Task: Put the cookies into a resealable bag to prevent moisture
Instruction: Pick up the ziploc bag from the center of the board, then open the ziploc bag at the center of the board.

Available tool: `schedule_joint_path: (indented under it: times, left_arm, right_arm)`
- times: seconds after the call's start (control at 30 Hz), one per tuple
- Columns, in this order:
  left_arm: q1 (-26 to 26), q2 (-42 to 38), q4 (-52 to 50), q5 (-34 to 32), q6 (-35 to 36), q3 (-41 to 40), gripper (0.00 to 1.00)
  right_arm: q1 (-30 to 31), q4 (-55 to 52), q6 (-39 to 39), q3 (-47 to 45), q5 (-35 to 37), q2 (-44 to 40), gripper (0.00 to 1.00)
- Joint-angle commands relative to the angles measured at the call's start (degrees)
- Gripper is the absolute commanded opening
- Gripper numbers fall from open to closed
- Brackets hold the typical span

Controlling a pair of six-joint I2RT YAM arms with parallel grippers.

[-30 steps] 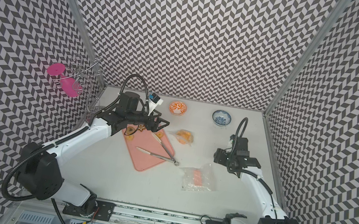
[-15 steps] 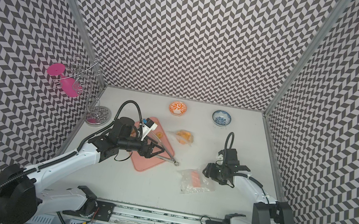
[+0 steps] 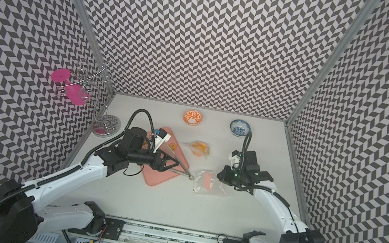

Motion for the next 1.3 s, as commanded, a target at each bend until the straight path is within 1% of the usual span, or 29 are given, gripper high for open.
schedule_joint_path:
  times: [0.0, 0.07, 0.17, 0.3, 0.4, 0.5, 0.67, 0.77, 0.9, 0.97, 1.0, 1.07, 1.1, 1.13, 1.27]
  left_arm:
    - [-3.83, 1.25, -7.85, -5.89, -4.85, 8.41, 0.79]
    - [-7.41, 2.28, -9.31, -9.07, -6.97, 11.47, 0.77]
    - [-11.1, 2.68, -2.95, -9.84, -11.27, 9.43, 0.74]
    - [-13.51, 5.18, 5.23, -10.57, -14.34, 6.22, 0.7]
    - [-15.27, 8.48, 6.37, -12.28, -14.52, 7.74, 0.69]
    - [-16.76, 11.4, 7.04, -13.59, -14.34, 8.53, 0.67]
    - [-17.37, 13.36, 11.3, -12.28, -14.79, 7.72, 0.66]
    - [-17.84, 15.24, 11.26, -11.95, -14.06, 9.75, 0.66]
    - [-17.88, 16.17, 12.87, -11.66, -14.7, 9.12, 0.64]
    - [-17.82, 17.71, 10.71, -12.55, -14.4, 10.05, 0.59]
    - [-17.5, 18.24, 10.34, -12.49, -14.44, 10.4, 0.54]
    - [-17.3, 18.3, 11.16, -12.79, -14.96, 10.53, 0.42]
    - [-17.24, 18.1, 11.4, -12.85, -15.0, 10.59, 0.32]
    - [-17.13, 18.03, 11.02, -13.17, -14.97, 10.82, 0.26]
    - [-16.64, 17.29, 8.93, -13.27, -14.12, 11.3, 0.21]
  right_arm:
    - [4.94, -1.68, 7.11, 5.7, 1.27, -0.61, 0.05]
    - [5.85, -2.15, 11.0, 8.16, 3.18, 0.11, 0.05]
    - [6.55, 2.95, 18.44, 8.98, 2.1, 0.28, 0.04]
    - [9.65, 6.4, 25.92, 10.99, 2.13, 2.26, 0.04]
    - [10.76, 9.17, 31.34, 10.82, 2.33, 2.83, 0.04]
    - [12.09, 9.56, 34.69, 11.77, 3.12, 3.49, 0.05]
    - [13.35, 11.22, 40.02, 11.29, 3.67, 4.15, 0.07]
    - [14.72, 10.95, 41.29, 11.22, 5.07, 4.89, 0.07]
    - [15.25, 11.76, 42.45, 10.77, 5.59, 4.87, 0.07]
    - [15.82, 12.83, 43.56, 10.53, 5.49, 4.73, 0.07]
    - [16.24, 12.66, 43.58, 10.68, 6.04, 4.83, 0.07]
    - [16.75, 11.18, 42.78, 11.14, 7.07, 5.07, 0.07]
    - [16.75, 11.12, 42.68, 10.93, 7.0, 5.03, 0.07]
    - [16.84, 11.25, 42.95, 10.49, 7.29, 4.8, 0.07]
    - [16.93, 9.04, 40.75, 11.21, 9.46, 4.71, 0.08]
